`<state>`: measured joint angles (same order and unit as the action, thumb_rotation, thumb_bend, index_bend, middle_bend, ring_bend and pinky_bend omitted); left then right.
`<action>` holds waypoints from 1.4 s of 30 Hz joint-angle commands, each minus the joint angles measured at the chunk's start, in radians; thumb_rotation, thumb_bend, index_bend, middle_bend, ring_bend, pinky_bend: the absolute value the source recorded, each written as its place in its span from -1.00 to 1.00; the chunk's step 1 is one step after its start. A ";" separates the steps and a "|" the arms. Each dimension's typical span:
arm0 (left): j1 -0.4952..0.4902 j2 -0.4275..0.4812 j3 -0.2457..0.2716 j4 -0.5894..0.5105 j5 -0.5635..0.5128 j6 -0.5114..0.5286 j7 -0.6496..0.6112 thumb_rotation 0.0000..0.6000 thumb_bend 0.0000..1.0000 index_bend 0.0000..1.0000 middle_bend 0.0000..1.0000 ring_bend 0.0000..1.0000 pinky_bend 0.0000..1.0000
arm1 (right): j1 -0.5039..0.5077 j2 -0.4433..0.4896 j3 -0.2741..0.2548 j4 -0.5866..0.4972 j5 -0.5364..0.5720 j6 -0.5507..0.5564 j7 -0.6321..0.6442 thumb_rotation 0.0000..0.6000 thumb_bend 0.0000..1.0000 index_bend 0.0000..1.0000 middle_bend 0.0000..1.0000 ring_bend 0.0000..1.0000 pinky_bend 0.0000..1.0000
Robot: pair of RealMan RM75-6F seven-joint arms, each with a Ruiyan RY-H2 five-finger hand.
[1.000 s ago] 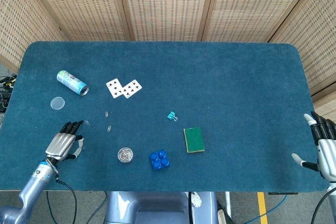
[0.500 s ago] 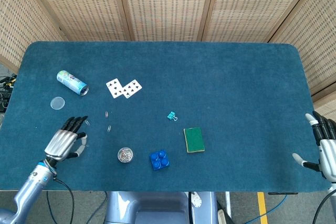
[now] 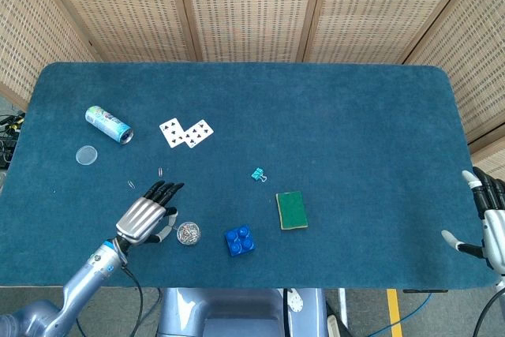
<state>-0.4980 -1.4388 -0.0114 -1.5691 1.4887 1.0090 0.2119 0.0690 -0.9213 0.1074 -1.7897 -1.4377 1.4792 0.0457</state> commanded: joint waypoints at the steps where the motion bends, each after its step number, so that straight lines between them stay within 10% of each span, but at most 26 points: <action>1: -0.009 -0.010 -0.003 0.000 -0.009 -0.011 0.003 1.00 -0.18 0.24 -1.00 -1.00 -1.00 | 0.000 0.001 0.000 0.001 -0.001 -0.001 0.002 1.00 -1.00 -1.00 -1.00 -1.00 -1.00; 13: -0.033 -0.036 0.009 -0.007 -0.025 -0.040 0.009 1.00 -0.18 0.20 -1.00 -1.00 -1.00 | 0.001 0.003 0.000 -0.001 0.002 -0.004 0.005 1.00 -1.00 -1.00 -1.00 -1.00 -1.00; 20: -0.037 -0.038 0.017 -0.003 -0.008 -0.027 -0.030 1.00 -0.56 -0.28 -1.00 -1.00 -1.00 | 0.001 0.003 -0.001 0.000 -0.001 -0.005 0.002 1.00 -1.00 -1.00 -1.00 -1.00 -1.00; 31: -0.025 0.021 -0.005 0.030 0.014 0.052 -0.123 1.00 -0.57 -0.15 -1.00 -1.00 -1.00 | 0.003 0.003 -0.004 -0.004 -0.001 -0.010 -0.005 1.00 -1.00 -1.00 -1.00 -1.00 -1.00; 42: -0.033 -0.011 -0.044 0.352 -0.040 0.046 -0.167 1.00 -0.46 0.04 -1.00 -1.00 -1.00 | 0.008 -0.003 -0.005 -0.006 0.000 -0.017 -0.022 1.00 -1.00 -1.00 -1.00 -1.00 -1.00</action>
<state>-0.5237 -1.4266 -0.0445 -1.2944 1.4688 1.0718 0.0674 0.0757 -0.9225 0.1030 -1.7951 -1.4382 1.4642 0.0268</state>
